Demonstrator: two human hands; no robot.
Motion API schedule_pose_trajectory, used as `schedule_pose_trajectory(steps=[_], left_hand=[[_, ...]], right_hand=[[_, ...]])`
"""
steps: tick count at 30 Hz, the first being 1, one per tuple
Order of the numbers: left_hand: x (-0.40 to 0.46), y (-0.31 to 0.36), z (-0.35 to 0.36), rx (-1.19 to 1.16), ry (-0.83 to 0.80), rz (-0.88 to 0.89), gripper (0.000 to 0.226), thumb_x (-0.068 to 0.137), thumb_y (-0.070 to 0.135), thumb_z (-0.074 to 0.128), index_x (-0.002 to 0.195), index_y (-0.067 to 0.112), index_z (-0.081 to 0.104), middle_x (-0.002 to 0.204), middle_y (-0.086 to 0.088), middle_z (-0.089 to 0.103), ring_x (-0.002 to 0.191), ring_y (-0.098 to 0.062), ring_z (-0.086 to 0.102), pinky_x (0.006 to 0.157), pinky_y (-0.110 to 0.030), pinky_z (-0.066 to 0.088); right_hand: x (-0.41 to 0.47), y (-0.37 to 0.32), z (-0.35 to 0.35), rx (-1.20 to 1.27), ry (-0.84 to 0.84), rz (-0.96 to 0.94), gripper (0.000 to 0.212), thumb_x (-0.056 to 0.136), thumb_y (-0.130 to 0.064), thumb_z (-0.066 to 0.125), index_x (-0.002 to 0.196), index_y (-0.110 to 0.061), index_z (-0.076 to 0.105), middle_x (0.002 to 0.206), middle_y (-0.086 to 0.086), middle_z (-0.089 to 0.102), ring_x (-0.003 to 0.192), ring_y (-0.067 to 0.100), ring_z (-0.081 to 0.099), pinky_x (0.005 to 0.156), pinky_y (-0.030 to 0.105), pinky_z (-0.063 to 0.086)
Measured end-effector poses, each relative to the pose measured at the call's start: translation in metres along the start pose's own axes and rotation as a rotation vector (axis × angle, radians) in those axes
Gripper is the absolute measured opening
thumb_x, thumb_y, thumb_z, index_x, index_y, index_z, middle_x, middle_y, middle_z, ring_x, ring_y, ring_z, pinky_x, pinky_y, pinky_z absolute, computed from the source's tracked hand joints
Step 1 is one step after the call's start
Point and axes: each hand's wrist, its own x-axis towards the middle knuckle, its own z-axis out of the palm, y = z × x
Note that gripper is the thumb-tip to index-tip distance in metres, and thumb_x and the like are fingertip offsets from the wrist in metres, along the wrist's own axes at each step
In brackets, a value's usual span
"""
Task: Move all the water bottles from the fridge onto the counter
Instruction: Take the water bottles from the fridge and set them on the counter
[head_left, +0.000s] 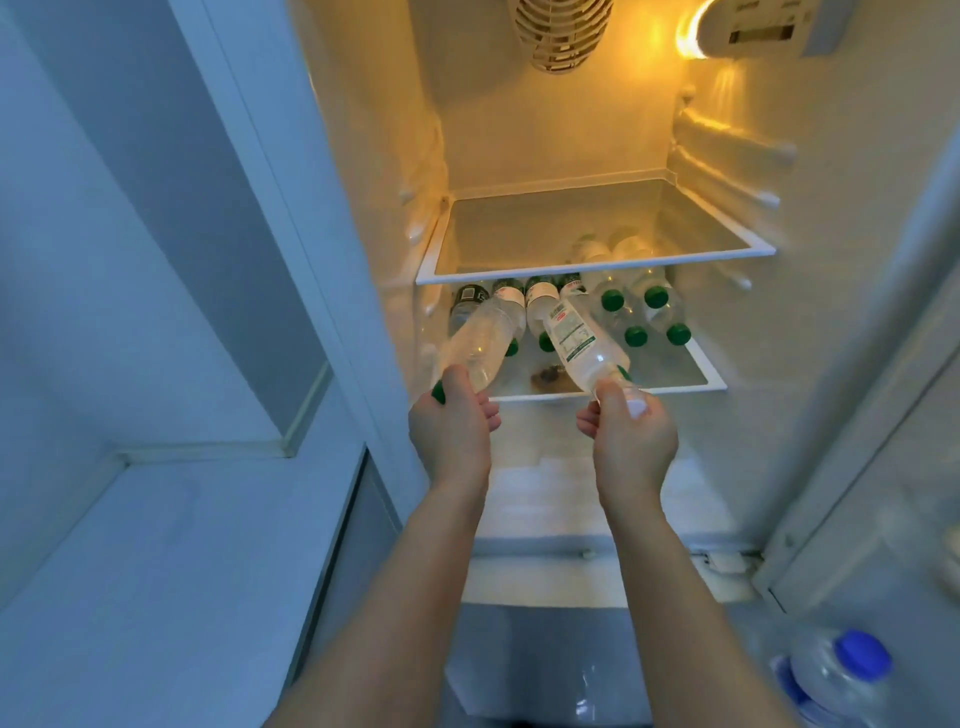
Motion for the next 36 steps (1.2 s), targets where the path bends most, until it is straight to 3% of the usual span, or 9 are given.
schedule_pose_trajectory(steps=[5, 8, 12, 17, 20, 27, 31, 36], left_hand=[[-0.017, 0.013, -0.034, 0.205, -0.027, 0.084, 0.036, 0.087, 0.037, 0.049, 0.067, 0.01, 0.062, 0.059, -0.01, 0.067, 0.056, -0.024, 0.068, 0.065, -0.04, 0.059], [-0.019, 0.025, -0.051, 0.383, -0.057, 0.139, 0.039, 0.084, 0.04, 0.048, 0.06, 0.01, 0.056, 0.056, -0.01, 0.067, 0.052, -0.023, 0.068, 0.067, -0.043, 0.061], [-0.015, 0.041, -0.072, 0.626, -0.085, 0.194, 0.042, 0.08, 0.047, 0.047, 0.059, 0.01, 0.055, 0.055, -0.011, 0.068, 0.05, -0.025, 0.068, 0.066, -0.041, 0.061], [-0.006, 0.046, -0.105, 0.881, -0.089, 0.242, 0.051, 0.075, 0.055, 0.044, 0.067, 0.007, 0.062, 0.056, -0.008, 0.066, 0.055, -0.027, 0.065, 0.061, -0.038, 0.058], [0.001, 0.043, -0.136, 1.013, -0.085, 0.264, 0.046, 0.073, 0.055, 0.042, 0.064, 0.011, 0.053, 0.063, -0.007, 0.065, 0.06, -0.026, 0.062, 0.053, -0.028, 0.045], [0.025, 0.045, -0.238, 1.093, 0.026, 0.199, 0.039, 0.072, 0.05, 0.048, 0.062, 0.013, 0.047, 0.065, -0.006, 0.063, 0.064, -0.027, 0.062, 0.052, -0.027, 0.039], [0.037, 0.051, -0.305, 1.159, 0.136, 0.183, 0.041, 0.078, 0.048, 0.051, 0.061, 0.013, 0.042, 0.06, -0.001, 0.048, 0.057, -0.021, 0.047, 0.05, -0.026, 0.029], [0.045, 0.053, -0.381, 1.191, 0.234, 0.111, 0.042, 0.078, 0.05, 0.052, 0.061, 0.013, 0.041, 0.06, 0.0, 0.046, 0.056, -0.02, 0.046, 0.05, -0.025, 0.03]], right_hand=[[-0.018, -0.001, -0.018, -0.127, -0.008, -0.092, 0.022, 0.079, -0.045, 0.055, 0.086, -0.024, 0.061, 0.08, 0.0, 0.07, 0.074, 0.023, 0.069, 0.07, 0.044, 0.059], [-0.024, -0.012, -0.027, -0.292, -0.018, -0.188, 0.037, 0.073, -0.054, 0.048, 0.082, -0.02, 0.06, 0.081, 0.003, 0.069, 0.075, 0.027, 0.067, 0.065, 0.04, 0.056], [-0.031, -0.035, -0.031, -0.556, -0.045, -0.275, 0.042, 0.071, -0.053, 0.047, 0.069, -0.012, 0.054, 0.069, 0.008, 0.064, 0.066, 0.027, 0.055, 0.051, 0.027, 0.036], [-0.055, -0.049, -0.012, -0.835, -0.211, -0.381, 0.035, 0.08, -0.049, 0.053, 0.068, -0.016, 0.056, 0.068, 0.006, 0.062, 0.071, 0.027, 0.057, 0.051, 0.023, 0.029], [-0.079, -0.047, 0.011, -0.957, -0.338, -0.41, 0.035, 0.077, -0.049, 0.052, 0.069, -0.016, 0.057, 0.068, 0.005, 0.062, 0.071, 0.026, 0.059, 0.054, 0.024, 0.033], [-0.152, -0.033, 0.073, -1.02, -0.631, -0.463, 0.036, 0.07, -0.047, 0.055, 0.062, -0.012, 0.056, 0.063, 0.007, 0.063, 0.063, 0.028, 0.064, 0.059, 0.027, 0.047], [-0.205, -0.027, 0.118, -1.045, -0.775, -0.505, 0.037, 0.071, -0.044, 0.058, 0.065, -0.007, 0.057, 0.063, 0.009, 0.064, 0.059, 0.025, 0.063, 0.057, 0.028, 0.047], [-0.263, -0.016, 0.163, -1.031, -0.901, -0.555, 0.032, 0.069, -0.041, 0.058, 0.062, -0.011, 0.049, 0.062, 0.007, 0.062, 0.053, 0.024, 0.053, 0.051, 0.025, 0.038]])
